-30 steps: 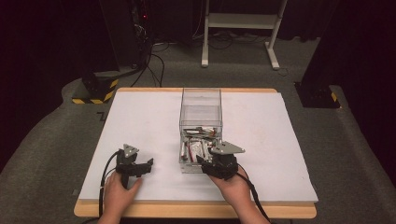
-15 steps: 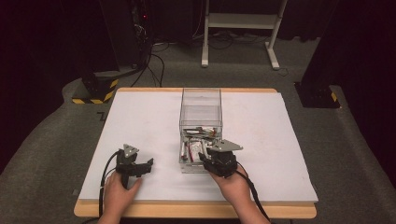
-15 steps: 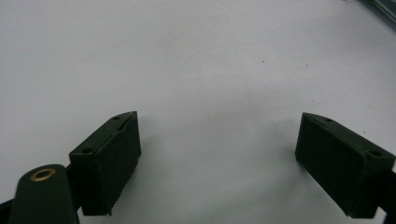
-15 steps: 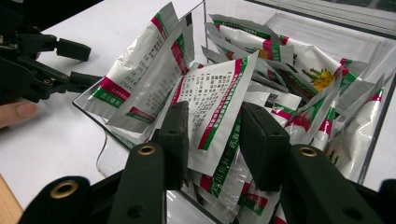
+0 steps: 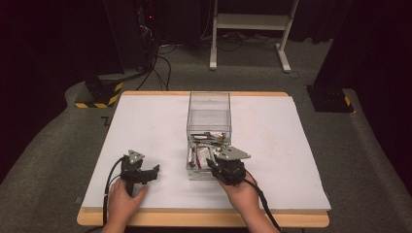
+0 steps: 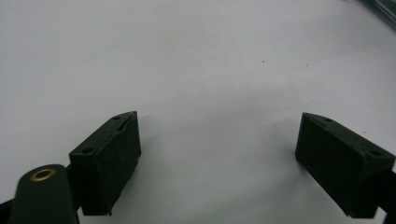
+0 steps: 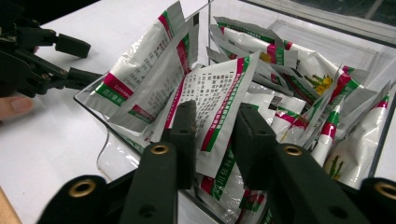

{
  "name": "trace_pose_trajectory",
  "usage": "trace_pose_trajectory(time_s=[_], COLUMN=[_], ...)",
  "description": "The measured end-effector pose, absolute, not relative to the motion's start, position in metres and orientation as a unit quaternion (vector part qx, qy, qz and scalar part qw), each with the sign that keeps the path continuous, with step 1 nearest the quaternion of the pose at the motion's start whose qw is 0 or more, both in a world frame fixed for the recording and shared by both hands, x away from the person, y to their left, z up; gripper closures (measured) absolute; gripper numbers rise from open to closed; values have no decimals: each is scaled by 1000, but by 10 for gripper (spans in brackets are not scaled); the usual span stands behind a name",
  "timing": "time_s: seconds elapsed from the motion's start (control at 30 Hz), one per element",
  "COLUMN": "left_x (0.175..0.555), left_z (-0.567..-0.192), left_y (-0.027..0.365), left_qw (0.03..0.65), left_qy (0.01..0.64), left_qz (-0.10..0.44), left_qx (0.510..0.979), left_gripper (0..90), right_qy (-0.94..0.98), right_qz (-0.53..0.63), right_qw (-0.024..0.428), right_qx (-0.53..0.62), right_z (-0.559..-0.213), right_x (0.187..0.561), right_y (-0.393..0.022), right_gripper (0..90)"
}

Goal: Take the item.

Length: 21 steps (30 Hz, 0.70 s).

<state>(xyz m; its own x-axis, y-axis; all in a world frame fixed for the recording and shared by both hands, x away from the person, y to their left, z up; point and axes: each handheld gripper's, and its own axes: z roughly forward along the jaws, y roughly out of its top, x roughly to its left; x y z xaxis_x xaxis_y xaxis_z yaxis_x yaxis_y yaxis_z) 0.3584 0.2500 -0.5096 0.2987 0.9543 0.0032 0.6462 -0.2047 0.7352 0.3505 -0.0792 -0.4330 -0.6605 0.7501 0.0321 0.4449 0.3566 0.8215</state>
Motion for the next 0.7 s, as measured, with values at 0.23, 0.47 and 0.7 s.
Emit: trace_pose_trajectory(time_s=[0.23, 0.47, 0.7], left_x=[358, 358, 358], left_z=[-510, -510, -510], left_y=[250, 250, 250], left_qw=[322, 322, 323], left_qy=[542, 542, 542], left_qz=[239, 239, 239], left_qx=[738, 738, 738], left_gripper=[143, 143, 142], right_qy=[801, 796, 783], right_qz=[443, 454, 473], right_qw=[176, 167, 174], right_qx=[361, 364, 364], right_z=[-432, -432, -428], right_x=[348, 348, 345], right_y=[-79, -80, -84], right_gripper=[831, 866, 871])
